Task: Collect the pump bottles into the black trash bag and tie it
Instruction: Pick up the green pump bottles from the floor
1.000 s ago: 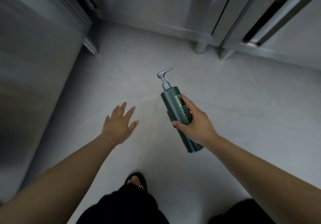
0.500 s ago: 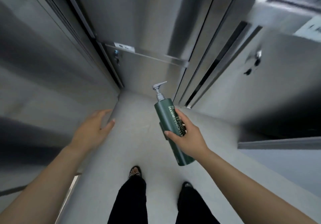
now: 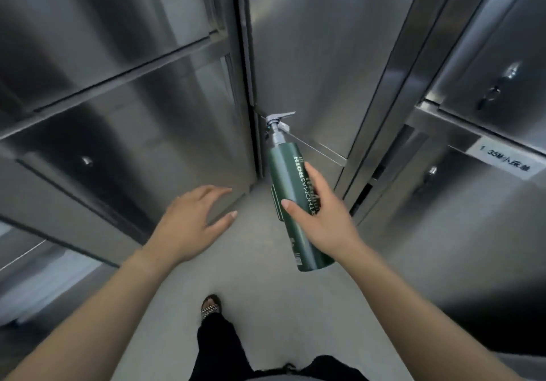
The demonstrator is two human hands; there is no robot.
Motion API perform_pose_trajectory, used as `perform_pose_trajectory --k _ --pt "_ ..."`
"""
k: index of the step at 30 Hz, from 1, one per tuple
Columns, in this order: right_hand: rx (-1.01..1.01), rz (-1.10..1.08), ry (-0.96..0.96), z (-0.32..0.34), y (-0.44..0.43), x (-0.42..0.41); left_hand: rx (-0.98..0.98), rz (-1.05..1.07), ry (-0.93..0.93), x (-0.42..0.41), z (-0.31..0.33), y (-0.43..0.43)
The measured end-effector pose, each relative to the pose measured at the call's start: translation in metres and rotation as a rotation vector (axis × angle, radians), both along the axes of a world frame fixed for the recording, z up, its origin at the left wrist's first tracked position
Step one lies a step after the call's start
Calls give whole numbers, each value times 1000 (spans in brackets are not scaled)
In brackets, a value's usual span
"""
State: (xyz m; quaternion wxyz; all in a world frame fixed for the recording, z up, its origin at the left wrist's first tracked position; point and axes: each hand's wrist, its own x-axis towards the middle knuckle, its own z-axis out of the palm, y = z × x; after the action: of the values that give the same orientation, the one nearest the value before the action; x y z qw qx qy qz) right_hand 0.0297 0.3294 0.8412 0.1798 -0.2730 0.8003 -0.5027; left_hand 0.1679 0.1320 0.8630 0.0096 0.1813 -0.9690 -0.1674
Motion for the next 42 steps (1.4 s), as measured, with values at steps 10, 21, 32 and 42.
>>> perform_pose_trajectory --k 10,21,32,42 --pt "15 425 -96 -4 -61 76 68 508 3 140 -6 20" --pt "74 732 -113 -20 -146 211 174 995 45 309 -26 12" --pt "136 1016 -85 -43 -221 446 197 1210 -72 540 -45 -6" --pt "256 1227 129 -71 -326 523 258 1284 -150 649 -87 -66"
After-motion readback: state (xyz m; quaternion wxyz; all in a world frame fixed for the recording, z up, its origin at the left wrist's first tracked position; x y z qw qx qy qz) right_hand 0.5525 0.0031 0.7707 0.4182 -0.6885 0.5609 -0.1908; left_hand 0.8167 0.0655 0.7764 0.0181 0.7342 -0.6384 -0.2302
